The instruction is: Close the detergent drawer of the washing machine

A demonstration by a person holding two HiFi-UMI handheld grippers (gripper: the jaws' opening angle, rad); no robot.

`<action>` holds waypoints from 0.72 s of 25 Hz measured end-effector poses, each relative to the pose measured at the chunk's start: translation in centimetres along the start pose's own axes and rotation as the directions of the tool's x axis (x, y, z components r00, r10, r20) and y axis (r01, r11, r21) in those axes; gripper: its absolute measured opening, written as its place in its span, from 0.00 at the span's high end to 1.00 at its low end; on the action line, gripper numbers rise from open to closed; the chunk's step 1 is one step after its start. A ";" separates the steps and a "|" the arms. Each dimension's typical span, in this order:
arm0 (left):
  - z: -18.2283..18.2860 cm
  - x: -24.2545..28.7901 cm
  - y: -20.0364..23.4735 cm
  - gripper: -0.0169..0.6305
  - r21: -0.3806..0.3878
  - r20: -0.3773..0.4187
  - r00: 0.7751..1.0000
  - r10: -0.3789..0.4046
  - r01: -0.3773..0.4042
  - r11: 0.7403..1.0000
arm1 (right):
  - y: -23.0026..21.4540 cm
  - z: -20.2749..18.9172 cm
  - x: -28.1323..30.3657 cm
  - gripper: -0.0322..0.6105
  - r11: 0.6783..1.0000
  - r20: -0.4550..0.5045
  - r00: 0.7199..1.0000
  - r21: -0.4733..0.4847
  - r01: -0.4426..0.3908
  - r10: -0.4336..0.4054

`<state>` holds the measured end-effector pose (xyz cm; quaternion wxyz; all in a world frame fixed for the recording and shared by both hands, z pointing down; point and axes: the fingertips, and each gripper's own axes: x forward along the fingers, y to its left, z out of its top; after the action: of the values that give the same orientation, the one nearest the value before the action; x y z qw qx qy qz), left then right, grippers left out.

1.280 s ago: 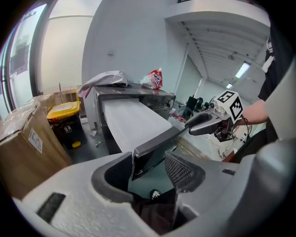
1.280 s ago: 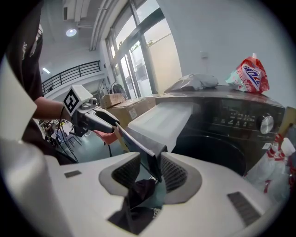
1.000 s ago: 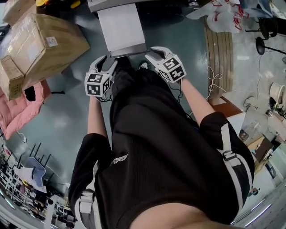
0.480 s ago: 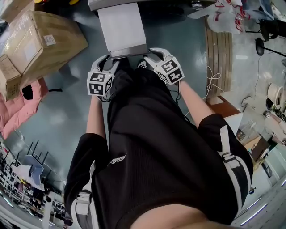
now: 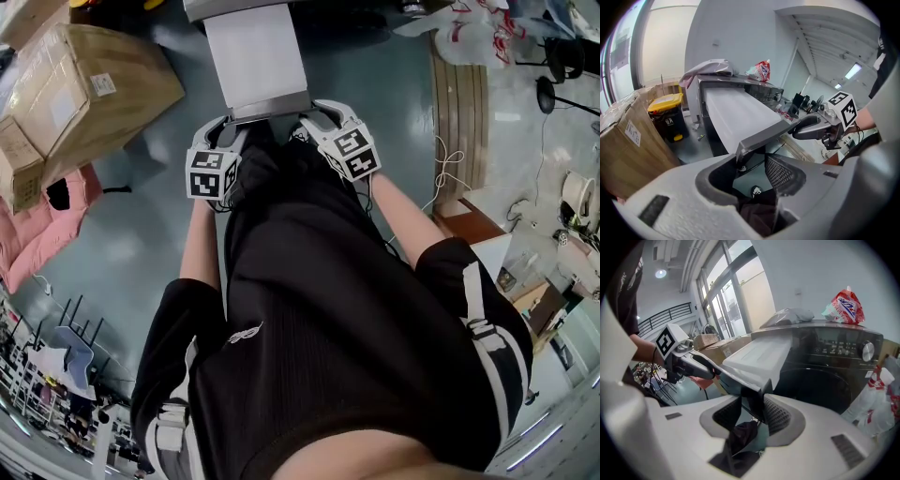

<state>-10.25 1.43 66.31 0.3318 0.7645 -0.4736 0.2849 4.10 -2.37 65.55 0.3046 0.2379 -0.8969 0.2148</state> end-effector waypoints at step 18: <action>1.2 -1.4 0.2 0.68 -0.002 0.075 0.997 0.004 -0.004 1.000 | 0.6 1.3 -0.9 0.72 1.000 0.017 1.000 -0.022 0.008 -0.007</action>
<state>-10.87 1.19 64.61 0.3140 0.7735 -0.4874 0.2562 3.79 -2.29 63.88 0.3005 0.2397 -0.9009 0.2017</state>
